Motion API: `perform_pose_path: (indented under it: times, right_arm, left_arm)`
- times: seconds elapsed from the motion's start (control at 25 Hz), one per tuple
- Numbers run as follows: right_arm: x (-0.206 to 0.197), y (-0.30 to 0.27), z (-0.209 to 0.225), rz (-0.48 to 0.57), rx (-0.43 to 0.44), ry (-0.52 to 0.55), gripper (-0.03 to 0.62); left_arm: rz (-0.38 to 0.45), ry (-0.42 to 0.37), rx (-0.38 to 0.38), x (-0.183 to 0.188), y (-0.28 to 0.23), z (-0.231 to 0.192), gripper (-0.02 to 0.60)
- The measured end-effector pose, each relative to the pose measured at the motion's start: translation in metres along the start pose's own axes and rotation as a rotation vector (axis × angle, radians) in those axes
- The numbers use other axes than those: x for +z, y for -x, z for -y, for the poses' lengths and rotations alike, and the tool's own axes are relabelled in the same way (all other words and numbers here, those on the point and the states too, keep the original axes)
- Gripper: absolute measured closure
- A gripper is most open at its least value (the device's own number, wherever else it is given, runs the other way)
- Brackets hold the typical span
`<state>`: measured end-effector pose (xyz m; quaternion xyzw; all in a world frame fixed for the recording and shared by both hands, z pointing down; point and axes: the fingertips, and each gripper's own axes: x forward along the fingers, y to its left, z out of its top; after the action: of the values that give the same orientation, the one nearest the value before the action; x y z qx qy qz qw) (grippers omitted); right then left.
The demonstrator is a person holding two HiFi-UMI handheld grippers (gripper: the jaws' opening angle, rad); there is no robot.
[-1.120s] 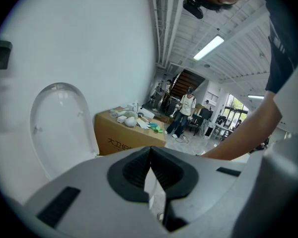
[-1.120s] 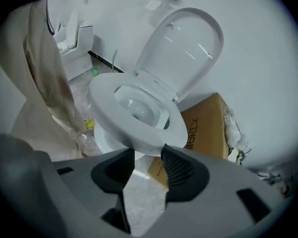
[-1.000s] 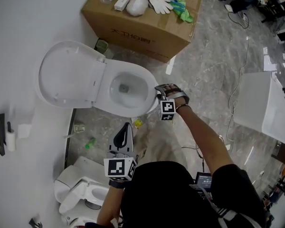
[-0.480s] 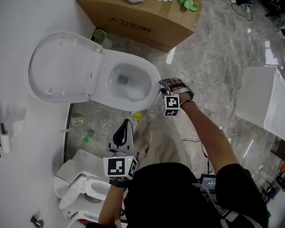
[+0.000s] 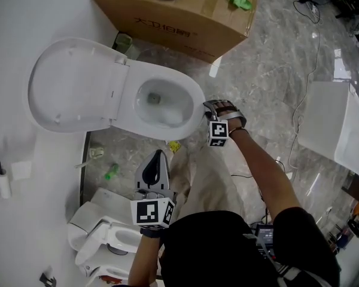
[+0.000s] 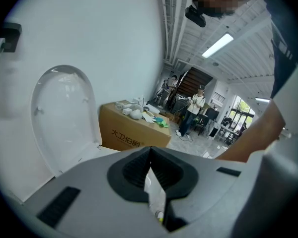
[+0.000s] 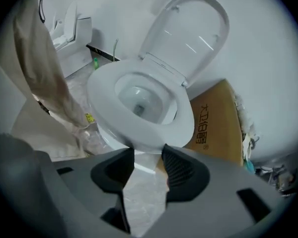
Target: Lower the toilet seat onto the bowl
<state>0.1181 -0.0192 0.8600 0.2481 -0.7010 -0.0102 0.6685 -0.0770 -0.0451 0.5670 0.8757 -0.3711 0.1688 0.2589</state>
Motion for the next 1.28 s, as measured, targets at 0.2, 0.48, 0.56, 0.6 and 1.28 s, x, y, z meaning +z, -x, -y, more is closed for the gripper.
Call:
perform_pose_path:
  times: [0.2, 0.48, 0.56, 0.6, 1.28]
  right_arm:
    - [-0.007, -0.011, -0.006, -0.013, 0.014, -0.004, 0.416]
    - [-0.014, -0.027, -0.016, -0.034, 0.032, -0.009, 0.416]
    - [-0.017, -0.031, -0.019, -0.039, 0.031, -0.011, 0.416]
    - [-0.019, -0.033, -0.02, -0.043, 0.028, -0.012, 0.415]
    - [-0.03, -0.065, -0.041, -0.05, 0.009, -0.083, 0.411]
  left_arm:
    - [-0.022, 0.038, 0.0, -0.013, -0.003, -0.001, 0.569]
    - [-0.024, 0.035, 0.0, -0.019, -0.009, -0.005, 0.569]
    - [-0.021, 0.048, 0.007, -0.021, -0.008, -0.007, 0.569]
    - [-0.02, 0.063, 0.007, -0.023, -0.009, -0.007, 0.569]
    - [-0.057, 0.092, -0.011, -0.044, -0.028, 0.006, 0.569]
